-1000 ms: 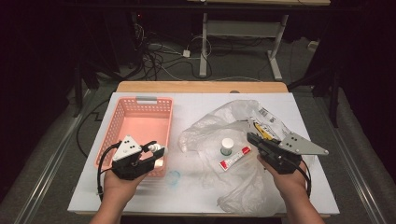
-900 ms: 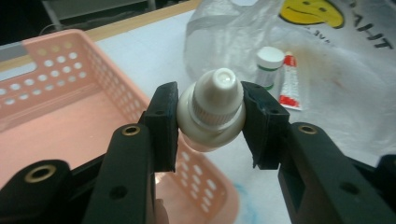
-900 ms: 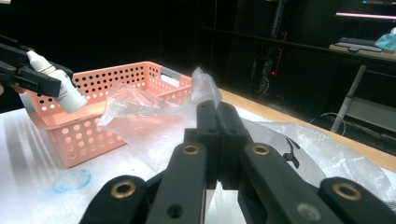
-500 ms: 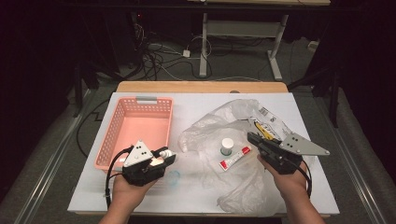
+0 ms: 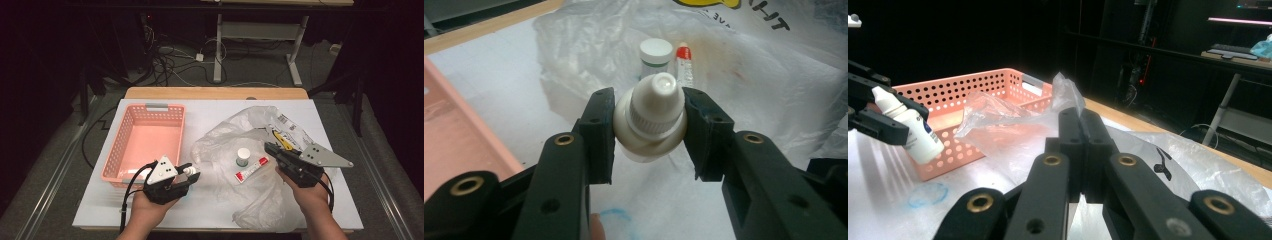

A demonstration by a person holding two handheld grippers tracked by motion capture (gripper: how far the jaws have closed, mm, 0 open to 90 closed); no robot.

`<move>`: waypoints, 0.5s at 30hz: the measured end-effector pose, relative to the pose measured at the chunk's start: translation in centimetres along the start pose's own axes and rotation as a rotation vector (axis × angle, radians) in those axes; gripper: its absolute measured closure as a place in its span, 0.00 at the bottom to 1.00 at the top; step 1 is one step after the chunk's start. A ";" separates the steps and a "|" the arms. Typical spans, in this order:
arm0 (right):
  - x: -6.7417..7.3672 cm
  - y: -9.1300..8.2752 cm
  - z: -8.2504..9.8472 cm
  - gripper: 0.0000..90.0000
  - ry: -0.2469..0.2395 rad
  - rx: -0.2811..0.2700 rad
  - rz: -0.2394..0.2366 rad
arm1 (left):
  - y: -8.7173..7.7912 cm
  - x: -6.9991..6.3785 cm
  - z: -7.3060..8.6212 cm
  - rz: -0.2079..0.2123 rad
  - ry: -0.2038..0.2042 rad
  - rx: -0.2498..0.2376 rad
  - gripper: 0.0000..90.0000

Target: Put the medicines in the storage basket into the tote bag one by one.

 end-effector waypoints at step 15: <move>0.2 0.0 0.2 1.00 -0.004 0.009 0.000 | 4.1 -3.1 -1.2 0.058 0.060 0.023 0.64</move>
Point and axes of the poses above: each handheld gripper's, and its own axes: y roughly forward along the jaws, z roughly out of its underside, x roughly to its left, the point moved 10 cm from there along y, roughly forward along the jaws, and after that the axes turned 8 degrees about -z, right-handed, at the moved point
